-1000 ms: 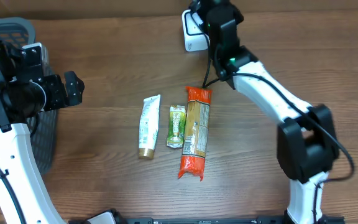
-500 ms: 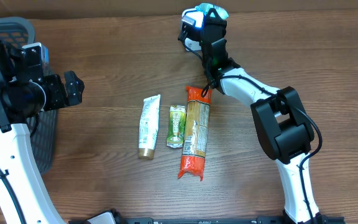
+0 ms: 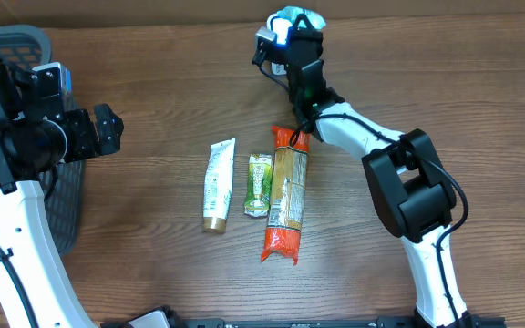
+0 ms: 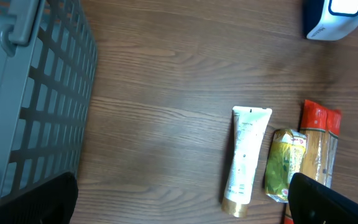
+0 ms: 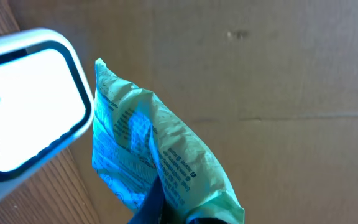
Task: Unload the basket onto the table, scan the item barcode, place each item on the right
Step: 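Hold the teal pack's barcode face in front of the scanner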
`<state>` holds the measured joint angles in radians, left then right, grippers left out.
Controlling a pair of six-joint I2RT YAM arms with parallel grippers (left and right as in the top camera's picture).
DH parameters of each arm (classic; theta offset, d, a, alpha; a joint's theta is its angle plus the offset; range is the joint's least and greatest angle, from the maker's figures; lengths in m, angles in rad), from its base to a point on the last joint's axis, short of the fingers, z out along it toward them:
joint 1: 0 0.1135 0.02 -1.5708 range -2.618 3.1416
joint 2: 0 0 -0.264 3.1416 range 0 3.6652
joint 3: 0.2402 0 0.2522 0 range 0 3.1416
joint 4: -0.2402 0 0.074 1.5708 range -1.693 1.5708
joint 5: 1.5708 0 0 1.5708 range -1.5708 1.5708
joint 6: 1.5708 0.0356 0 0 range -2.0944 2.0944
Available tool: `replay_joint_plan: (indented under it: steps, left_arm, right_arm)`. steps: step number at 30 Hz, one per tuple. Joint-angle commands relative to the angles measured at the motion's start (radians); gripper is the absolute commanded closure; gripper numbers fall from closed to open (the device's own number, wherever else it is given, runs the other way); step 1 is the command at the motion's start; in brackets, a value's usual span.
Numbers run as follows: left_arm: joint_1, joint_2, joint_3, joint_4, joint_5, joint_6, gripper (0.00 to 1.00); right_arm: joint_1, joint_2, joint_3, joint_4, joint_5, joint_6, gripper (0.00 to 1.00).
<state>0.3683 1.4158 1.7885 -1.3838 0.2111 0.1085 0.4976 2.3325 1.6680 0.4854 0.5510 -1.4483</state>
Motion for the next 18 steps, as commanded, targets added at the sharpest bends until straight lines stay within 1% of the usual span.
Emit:
replay_joint_plan:
  steps: [1, 4, 6, 10, 13, 17, 18]
  left_arm:
    - [0.003, 0.003, 0.014, 0.000, 0.018, 0.015, 0.01]
    - [0.003, 0.003, 0.014, 0.000, 0.018, 0.015, 0.01]
    - [0.003, 0.003, 0.014, 0.000, 0.018, 0.015, 0.00]
    - [0.003, 0.003, 0.014, 0.000, 0.018, 0.015, 0.00]
    - [0.003, 0.003, 0.014, 0.000, 0.018, 0.015, 0.01]
    - [0.003, 0.003, 0.014, 0.000, 0.018, 0.015, 0.00]
    - [0.003, 0.003, 0.014, 0.000, 0.018, 0.015, 0.00]
  right_arm:
    - [0.007, -0.014, 0.009, 0.013, 0.029, 0.002, 0.96]
    - [0.007, -0.045, 0.009, -0.028, 0.032, 0.065, 0.96]
    - [0.007, -0.092, 0.009, -0.096, 0.034, 0.179, 0.96]
    - [0.000, -0.249, 0.009, -0.318, 0.031, 0.410, 0.96]
    - [-0.011, -0.390, 0.009, -0.497, -0.003, 0.599, 0.96]
    - [-0.035, -0.602, 0.009, -0.819, -0.197, 0.923, 0.96]
    - [-0.049, -0.654, 0.009, -0.891, -0.251, 1.031, 0.96]
